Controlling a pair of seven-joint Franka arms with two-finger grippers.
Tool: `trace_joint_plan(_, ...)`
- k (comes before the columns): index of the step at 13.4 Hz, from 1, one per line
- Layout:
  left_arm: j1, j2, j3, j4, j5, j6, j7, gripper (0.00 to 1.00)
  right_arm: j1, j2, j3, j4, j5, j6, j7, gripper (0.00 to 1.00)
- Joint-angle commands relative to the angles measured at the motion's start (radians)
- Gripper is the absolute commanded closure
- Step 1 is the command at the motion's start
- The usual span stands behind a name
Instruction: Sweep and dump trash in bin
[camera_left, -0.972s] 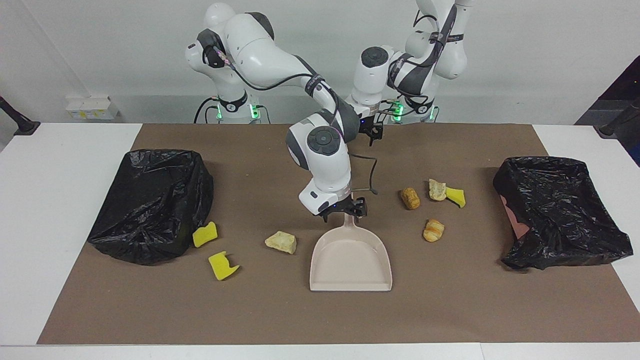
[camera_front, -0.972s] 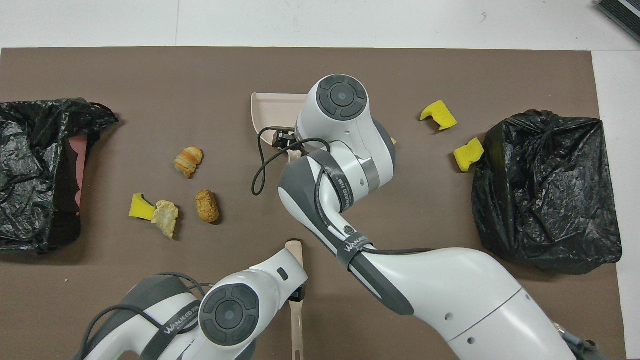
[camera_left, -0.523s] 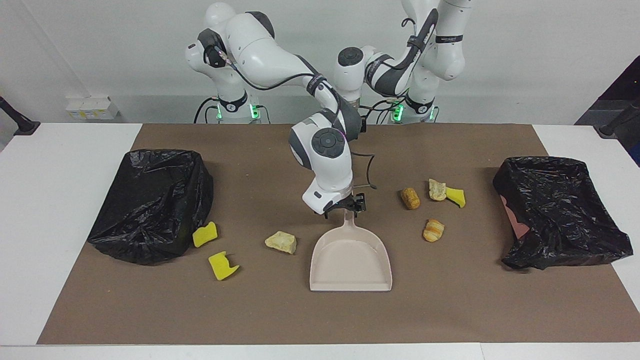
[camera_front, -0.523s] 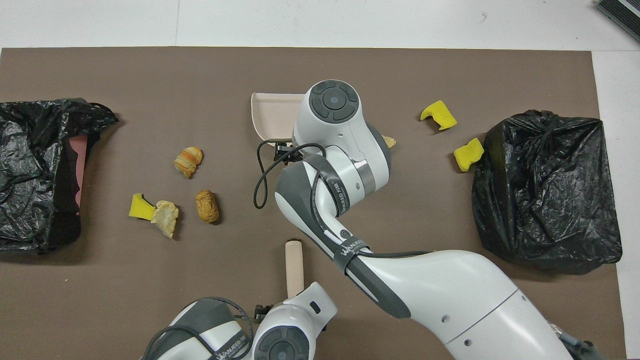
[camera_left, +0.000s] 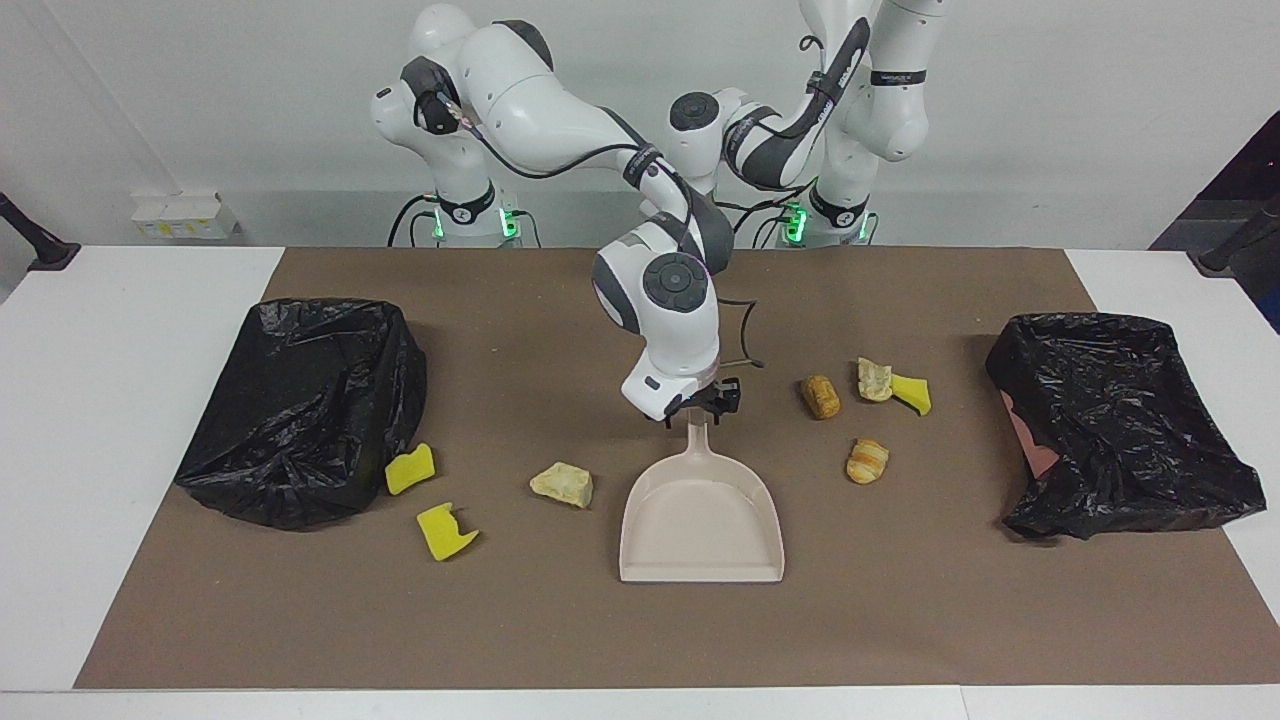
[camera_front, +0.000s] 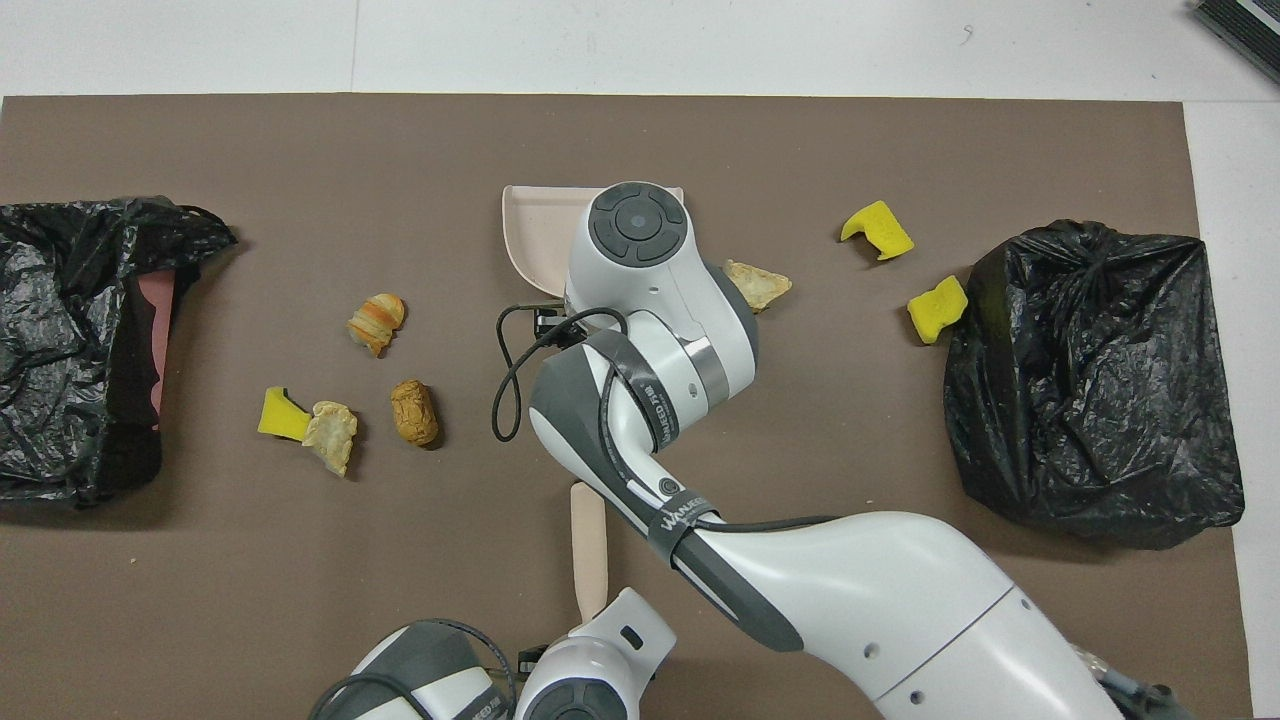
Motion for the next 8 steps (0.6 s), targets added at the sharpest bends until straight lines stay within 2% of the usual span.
trace_joint_plan(1, -0.016, -0.027, 0.024, -0.007, -0.008, -0.041, -0.005, 1.00, -0.018, -0.032, 0.004, -0.030, 0.015, -0.023, -0.015, 1.00)
trace_joint_plan(5, 0.053, -0.026, 0.030, 0.032, 0.009, -0.101, 0.011, 1.00, -0.039, -0.036, 0.004, -0.021, 0.015, -0.054, -0.012, 1.00)
trace_joint_plan(8, 0.090, -0.021, 0.031, 0.043, 0.050, -0.108, 0.043, 1.00, -0.065, -0.082, 0.003, -0.022, 0.029, -0.045, -0.014, 1.00)
